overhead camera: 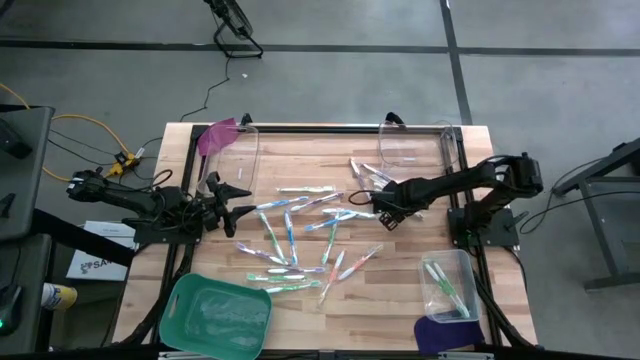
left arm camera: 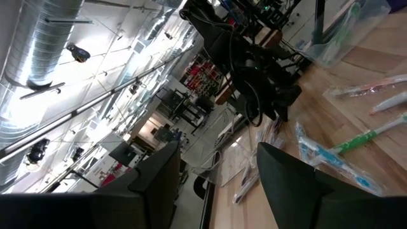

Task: Pick & Place Toothbrushes
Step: Put the purple toothbrush into the right transparent bin

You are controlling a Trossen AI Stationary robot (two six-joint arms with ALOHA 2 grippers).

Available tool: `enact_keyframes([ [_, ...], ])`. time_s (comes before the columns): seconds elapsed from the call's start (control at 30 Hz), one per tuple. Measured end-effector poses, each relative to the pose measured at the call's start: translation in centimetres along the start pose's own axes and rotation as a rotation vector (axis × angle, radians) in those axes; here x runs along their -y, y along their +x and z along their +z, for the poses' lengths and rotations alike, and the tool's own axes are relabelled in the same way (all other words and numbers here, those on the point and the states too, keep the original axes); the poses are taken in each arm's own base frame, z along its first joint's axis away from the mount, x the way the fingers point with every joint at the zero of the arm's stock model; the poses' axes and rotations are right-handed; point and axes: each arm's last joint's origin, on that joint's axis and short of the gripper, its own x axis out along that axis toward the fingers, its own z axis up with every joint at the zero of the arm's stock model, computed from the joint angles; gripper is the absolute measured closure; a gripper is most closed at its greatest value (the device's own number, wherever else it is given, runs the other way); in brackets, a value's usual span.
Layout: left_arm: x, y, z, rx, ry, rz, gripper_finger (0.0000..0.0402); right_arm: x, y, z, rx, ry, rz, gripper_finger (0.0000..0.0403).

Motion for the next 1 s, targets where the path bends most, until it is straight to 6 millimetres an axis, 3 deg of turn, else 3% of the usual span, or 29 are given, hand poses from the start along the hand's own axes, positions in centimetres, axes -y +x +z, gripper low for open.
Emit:
enact_keyframes([
  [0.23, 0.0, 0.0, 0.0, 0.0, 0.0, 0.001, 0.0199, 0.0, 0.0, 0.0, -0.005, 0.0, 0.011, 0.0264],
  [0.57, 0.0, 0.0, 0.0, 0.0, -0.001, 0.0, 0.0199, -0.1, 0.0, 0.0, -0.006, -0.023, 0.026, 0.0382],
  [0.8, 0.0, 0.0, 0.0, 0.0, 0.0, 0.0, 0.0199, 0.0, -0.2, -0.1, -0.011, -0.044, 0.038, 0.0371],
  [1.0, 0.0, 0.0, 0.0, 0.0, 0.0, 0.0, 0.0199, 0.5, -1.5, -0.7, -0.007, -0.056, 0.082, 0.039],
])
